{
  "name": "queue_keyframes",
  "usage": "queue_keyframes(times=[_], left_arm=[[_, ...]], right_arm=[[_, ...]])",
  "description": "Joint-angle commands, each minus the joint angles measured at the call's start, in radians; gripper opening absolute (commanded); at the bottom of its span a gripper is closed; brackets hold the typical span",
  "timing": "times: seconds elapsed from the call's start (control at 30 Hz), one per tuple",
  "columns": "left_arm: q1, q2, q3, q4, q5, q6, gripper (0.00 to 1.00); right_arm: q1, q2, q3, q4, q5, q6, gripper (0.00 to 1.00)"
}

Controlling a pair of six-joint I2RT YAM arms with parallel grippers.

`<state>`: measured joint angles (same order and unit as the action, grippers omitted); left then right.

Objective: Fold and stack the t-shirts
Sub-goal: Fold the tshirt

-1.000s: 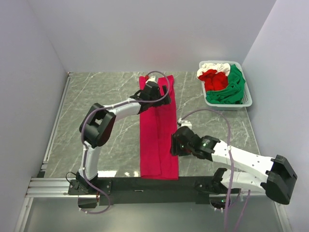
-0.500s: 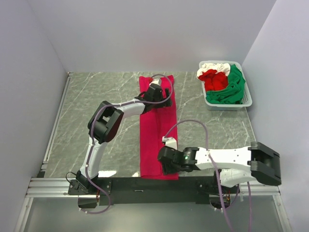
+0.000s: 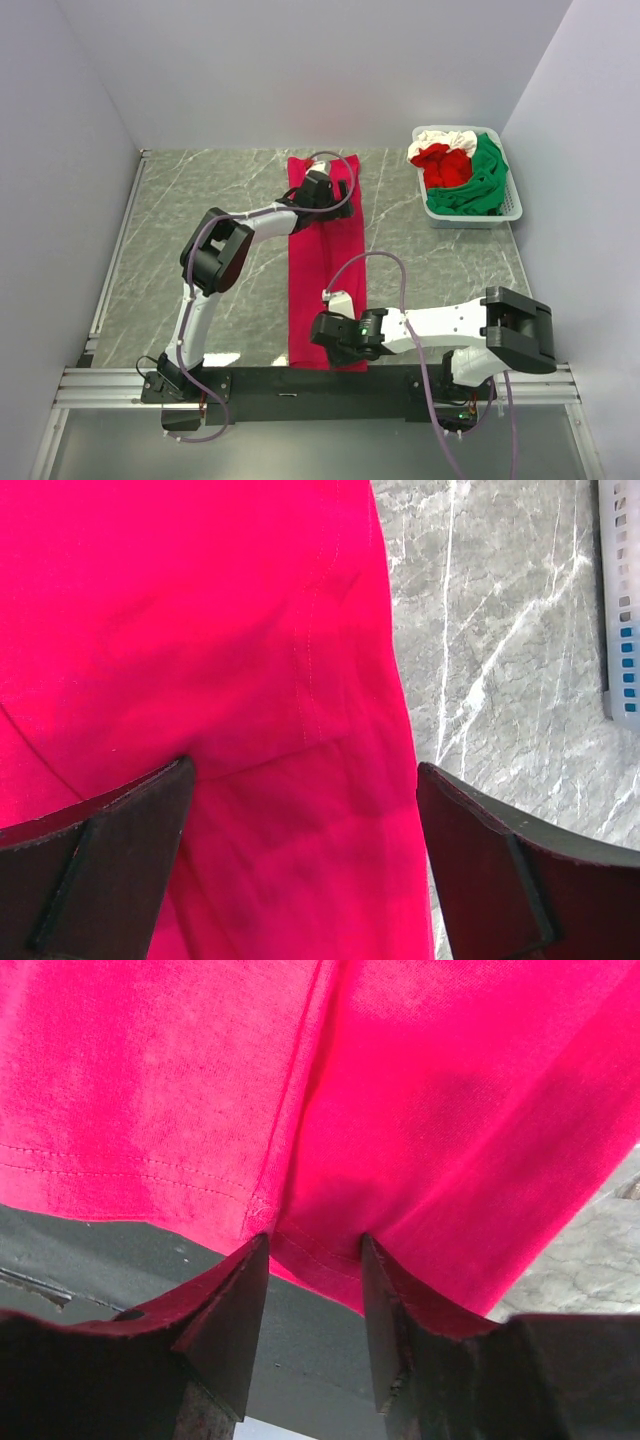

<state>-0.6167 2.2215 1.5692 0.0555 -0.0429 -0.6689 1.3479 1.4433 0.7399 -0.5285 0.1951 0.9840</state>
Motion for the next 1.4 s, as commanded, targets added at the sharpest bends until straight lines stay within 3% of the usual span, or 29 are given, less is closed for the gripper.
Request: queue_keyframes(times=[0.0,0.27,0.6,1.37], left_arm=[[0.021,-0.003,0.019,0.024,0.012,0.02,0.99],[0.035,-0.006,0.012,0.027,0.02,0.022,0.99],[0.035,0.036,0.045,0.018,0.028,0.019,0.99],[0.066,0.113,0.084,0.017,0.035,0.023,0.99]], right_arm=[[0.017,0.042,0.026,0.001,0.021,0.042,0.47],[0.043,0.045,0.05,-0.07,0.061,0.067,0.35],[0.063,0.032,0.067,-0.125,0.095,0.102,0.03],[0.145,0.008,0.087,-0.234,0.086,0.179,0.0]])
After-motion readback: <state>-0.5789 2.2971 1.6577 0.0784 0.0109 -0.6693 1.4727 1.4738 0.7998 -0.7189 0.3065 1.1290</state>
